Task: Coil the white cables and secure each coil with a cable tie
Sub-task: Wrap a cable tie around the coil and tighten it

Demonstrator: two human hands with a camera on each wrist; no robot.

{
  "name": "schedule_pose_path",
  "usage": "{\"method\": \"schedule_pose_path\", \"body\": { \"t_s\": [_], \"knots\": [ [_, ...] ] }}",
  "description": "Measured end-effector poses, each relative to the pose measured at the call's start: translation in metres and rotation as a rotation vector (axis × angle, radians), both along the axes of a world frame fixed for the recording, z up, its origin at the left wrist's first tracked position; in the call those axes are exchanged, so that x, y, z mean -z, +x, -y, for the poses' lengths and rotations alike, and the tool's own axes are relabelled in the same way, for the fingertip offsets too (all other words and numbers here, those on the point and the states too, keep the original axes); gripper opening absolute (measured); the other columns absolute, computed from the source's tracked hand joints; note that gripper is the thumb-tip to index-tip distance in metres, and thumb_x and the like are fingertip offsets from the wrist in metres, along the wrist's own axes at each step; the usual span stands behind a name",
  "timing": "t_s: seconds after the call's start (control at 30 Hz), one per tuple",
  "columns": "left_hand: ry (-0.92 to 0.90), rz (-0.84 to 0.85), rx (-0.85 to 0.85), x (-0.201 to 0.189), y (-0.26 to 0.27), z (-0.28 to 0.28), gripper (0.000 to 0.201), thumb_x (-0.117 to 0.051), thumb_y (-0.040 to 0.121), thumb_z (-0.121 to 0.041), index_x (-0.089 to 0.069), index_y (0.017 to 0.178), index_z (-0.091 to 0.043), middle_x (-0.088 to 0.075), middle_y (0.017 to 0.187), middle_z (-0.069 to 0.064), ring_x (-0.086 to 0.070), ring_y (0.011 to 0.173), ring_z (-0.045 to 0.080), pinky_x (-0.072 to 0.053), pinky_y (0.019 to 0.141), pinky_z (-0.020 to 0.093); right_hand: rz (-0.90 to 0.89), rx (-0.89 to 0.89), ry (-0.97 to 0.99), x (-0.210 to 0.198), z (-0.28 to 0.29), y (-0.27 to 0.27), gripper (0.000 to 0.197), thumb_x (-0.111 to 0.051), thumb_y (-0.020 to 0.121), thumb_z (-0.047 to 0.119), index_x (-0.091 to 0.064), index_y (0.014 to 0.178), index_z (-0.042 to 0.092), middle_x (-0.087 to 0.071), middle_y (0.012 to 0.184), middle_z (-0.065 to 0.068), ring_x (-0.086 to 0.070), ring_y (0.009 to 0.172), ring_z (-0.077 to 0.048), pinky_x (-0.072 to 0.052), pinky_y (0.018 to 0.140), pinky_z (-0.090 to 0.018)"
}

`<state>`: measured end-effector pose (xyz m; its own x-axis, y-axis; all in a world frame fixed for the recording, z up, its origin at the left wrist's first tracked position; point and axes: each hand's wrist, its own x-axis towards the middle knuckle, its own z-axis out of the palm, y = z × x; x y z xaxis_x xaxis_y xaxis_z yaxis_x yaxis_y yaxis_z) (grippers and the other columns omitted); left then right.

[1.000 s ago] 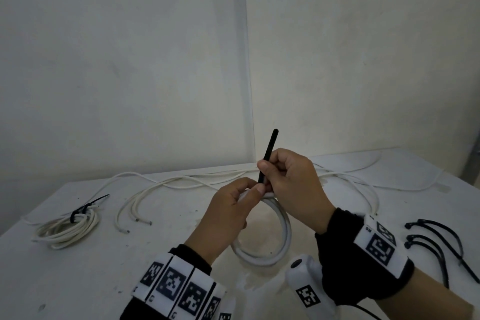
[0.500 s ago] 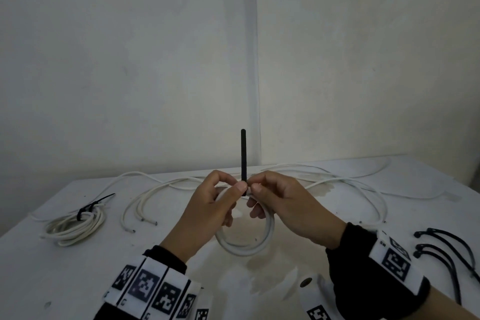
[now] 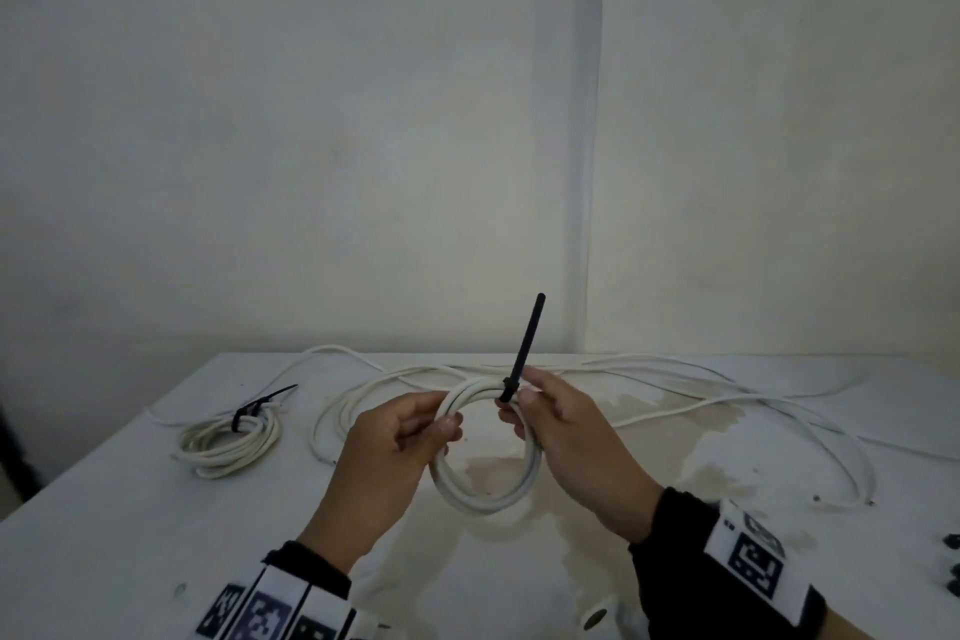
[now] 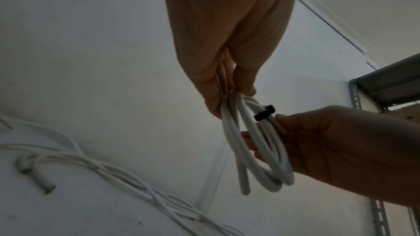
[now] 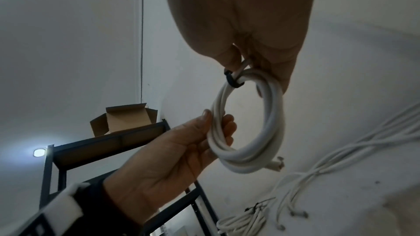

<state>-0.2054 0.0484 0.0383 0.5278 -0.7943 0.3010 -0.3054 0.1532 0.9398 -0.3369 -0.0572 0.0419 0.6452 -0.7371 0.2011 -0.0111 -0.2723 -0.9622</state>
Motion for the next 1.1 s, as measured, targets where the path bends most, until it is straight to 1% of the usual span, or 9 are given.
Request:
{"method": "schedule_pose_path", "body": {
  "t_s": [0.13, 0.27, 0.33, 0.47, 0.57, 0.67, 0.8, 0.97, 1.1],
  "knots": [
    [0.004, 0.025, -0.068, 0.009, 0.017, -0.01, 0.025, -0.061, 0.085, -0.005, -0.065, 0.087, -0.029, -0.074, 0.076, -0.007, -0.068, 0.072, 0.006, -0.056, 0.073, 0.022, -0.155, -0.057, -0.154, 0.006, -0.01, 0.026, 0.023, -0.033, 0.099, 0.023, -0.053, 0.108, 0.029, -0.059, 0.117, -0.02, -0.054, 0.108, -0.032, -0.044, 0.088, -0.036],
    [0.016, 0.015, -0.134, 0.015, 0.037, -0.019, 0.028, -0.06, 0.086, -0.004, -0.064, 0.085, -0.031, -0.074, 0.075, -0.011, -0.069, 0.072, 0.006, -0.055, 0.076, 0.025, -0.227, -0.143, -0.222, 0.008, -0.022, 0.046, 0.036, -0.037, 0.098, 0.022, -0.04, 0.133, 0.028, -0.057, 0.123, 0.007, -0.051, 0.113, -0.01, -0.035, 0.083, -0.006],
    [0.05, 0.018, -0.16, 0.019, 0.049, -0.023, 0.026, -0.06, 0.086, -0.005, -0.065, 0.086, -0.031, -0.074, 0.078, -0.009, -0.069, 0.074, 0.008, -0.055, 0.079, 0.029, -0.275, -0.203, -0.253, 0.009, -0.023, 0.057, 0.041, -0.037, 0.098, 0.021, -0.034, 0.138, 0.03, -0.048, 0.131, 0.015, -0.043, 0.122, -0.004, -0.032, 0.086, -0.011],
    [0.13, 0.011, -0.212, 0.027, 0.082, -0.033, 0.016, -0.061, 0.086, -0.006, -0.065, 0.091, -0.021, -0.074, 0.074, -0.004, -0.069, 0.073, 0.01, -0.055, 0.08, 0.033, -0.481, -0.312, -0.242, 0.013, -0.019, 0.08, 0.059, -0.037, 0.097, 0.038, -0.009, 0.148, 0.027, -0.026, 0.151, 0.01, -0.028, 0.136, -0.007, -0.022, 0.098, -0.013],
    [0.153, -0.002, -0.285, 0.031, 0.113, -0.044, 0.017, -0.058, 0.087, -0.005, -0.063, 0.086, -0.021, -0.073, 0.068, -0.006, -0.068, 0.071, 0.013, -0.053, 0.077, 0.034, -0.535, -0.345, -0.11, 0.016, -0.015, 0.095, 0.07, -0.039, 0.093, 0.049, 0.0, 0.148, 0.03, -0.023, 0.153, 0.005, -0.029, 0.137, -0.008, -0.022, 0.098, -0.014],
    [0.188, 0.046, -0.4, 0.035, 0.15, -0.06, 0.014, -0.057, 0.088, -0.003, -0.067, 0.085, -0.013, -0.071, 0.065, -0.002, -0.067, 0.063, 0.008, -0.052, 0.074, 0.035, -0.554, -0.364, -0.092, 0.023, -0.01, 0.107, 0.069, -0.042, 0.091, 0.052, -0.007, 0.147, 0.033, -0.021, 0.154, 0.009, -0.029, 0.137, -0.007, -0.024, 0.1, -0.018],
    [0.27, 0.122, -0.547, 0.042, 0.198, -0.077, 0.023, -0.057, 0.087, -0.004, -0.067, 0.07, -0.017, -0.071, 0.067, 0.004, -0.066, 0.072, 0.024, -0.05, 0.078, 0.041, -0.575, -0.356, -0.07, 0.032, -0.003, 0.123, 0.063, -0.044, 0.09, 0.051, -0.019, 0.145, 0.033, -0.026, 0.151, 0.007, -0.034, 0.134, -0.01, -0.028, 0.101, -0.021],
    [0.35, 0.138, -0.602, 0.053, 0.238, -0.079, 0.017, -0.053, 0.09, -0.006, -0.066, 0.079, -0.007, -0.068, 0.072, 0.015, -0.066, 0.073, 0.027, -0.049, 0.08, 0.041, -0.619, -0.341, -0.069, 0.038, 0.003, 0.136, 0.056, -0.047, 0.09, 0.05, -0.031, 0.14, 0.031, -0.038, 0.142, 0.008, -0.044, 0.123, -0.011, -0.035, 0.096, -0.022],
    [0.474, 0.225, -0.62, 0.062, 0.251, -0.079, 0.024, -0.052, 0.09, -0.009, -0.064, 0.07, -0.008, -0.066, 0.063, 0.009, -0.061, 0.066, 0.025, -0.042, 0.065, 0.03, -0.652, -0.311, -0.093, 0.042, 0.008, 0.139, 0.051, -0.049, 0.089, 0.049, -0.038, 0.135, 0.03, -0.045, 0.134, 0.01, -0.047, 0.118, -0.009, -0.037, 0.097, -0.022]
  ]
}}
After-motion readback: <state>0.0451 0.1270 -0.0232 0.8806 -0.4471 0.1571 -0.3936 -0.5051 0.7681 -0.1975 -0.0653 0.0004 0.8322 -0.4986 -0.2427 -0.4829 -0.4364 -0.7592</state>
